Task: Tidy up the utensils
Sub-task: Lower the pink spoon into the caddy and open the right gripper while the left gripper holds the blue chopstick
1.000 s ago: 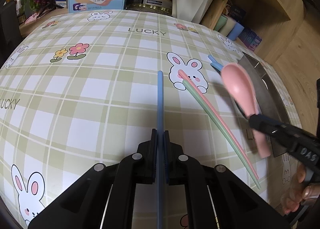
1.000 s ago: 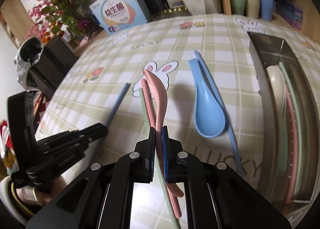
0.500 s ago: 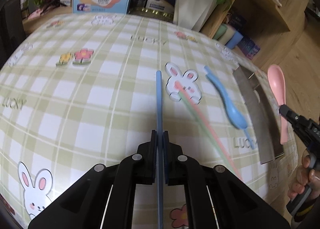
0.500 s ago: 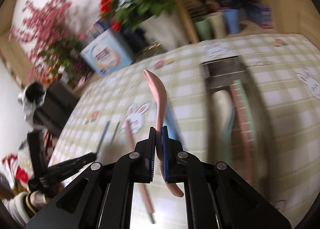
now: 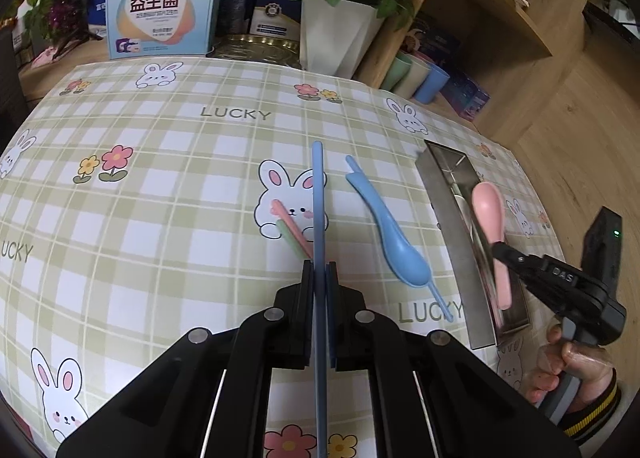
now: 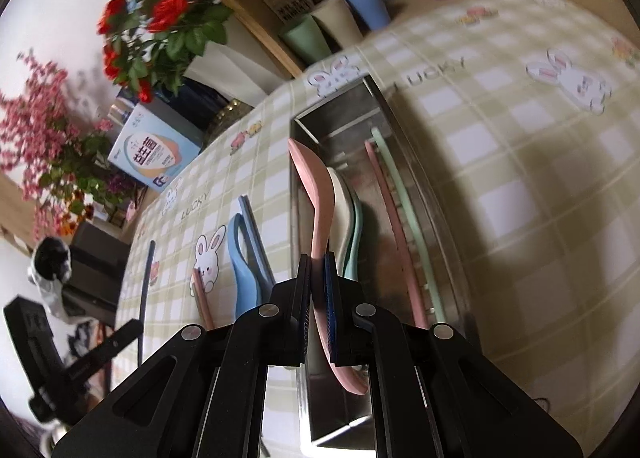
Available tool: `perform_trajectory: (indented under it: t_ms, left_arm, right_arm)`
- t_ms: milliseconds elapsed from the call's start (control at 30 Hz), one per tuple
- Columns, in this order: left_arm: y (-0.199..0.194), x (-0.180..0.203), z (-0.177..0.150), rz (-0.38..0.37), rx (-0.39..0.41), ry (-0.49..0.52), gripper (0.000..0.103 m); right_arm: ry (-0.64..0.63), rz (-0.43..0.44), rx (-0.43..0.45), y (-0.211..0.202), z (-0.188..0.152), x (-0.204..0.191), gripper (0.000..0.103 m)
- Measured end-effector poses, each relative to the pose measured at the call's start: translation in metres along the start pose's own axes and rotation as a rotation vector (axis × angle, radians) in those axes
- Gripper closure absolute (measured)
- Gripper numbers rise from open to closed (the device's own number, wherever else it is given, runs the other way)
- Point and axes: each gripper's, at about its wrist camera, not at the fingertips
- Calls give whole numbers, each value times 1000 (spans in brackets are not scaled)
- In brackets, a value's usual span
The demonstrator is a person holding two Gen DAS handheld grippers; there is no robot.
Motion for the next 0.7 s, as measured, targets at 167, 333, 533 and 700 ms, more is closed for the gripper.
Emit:
perform_trajectory:
  t_ms: [167, 333, 533, 700]
  left_arm:
    - [2, 3, 1, 4, -14, 13, 98]
    - [2, 4, 2, -7, -13, 16, 98]
    - [2, 5, 2, -18, -11, 20, 97]
    - [1, 8, 3, -34, -12, 22, 98]
  right_arm:
    - [57, 20, -36, 10, 2, 5, 96]
    - [86, 11, -58, 16, 2, 5, 96]
    - [75, 2, -62, 16, 3, 4, 95]
    - [59, -13, -42, 10, 4, 1, 95]
Point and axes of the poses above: each gripper's, at about its wrist camera, not at the fingertips, and y roughly the way its jaws point, x to its right, z to its top, and after that the axes turned 13 degrees about y, right-handed
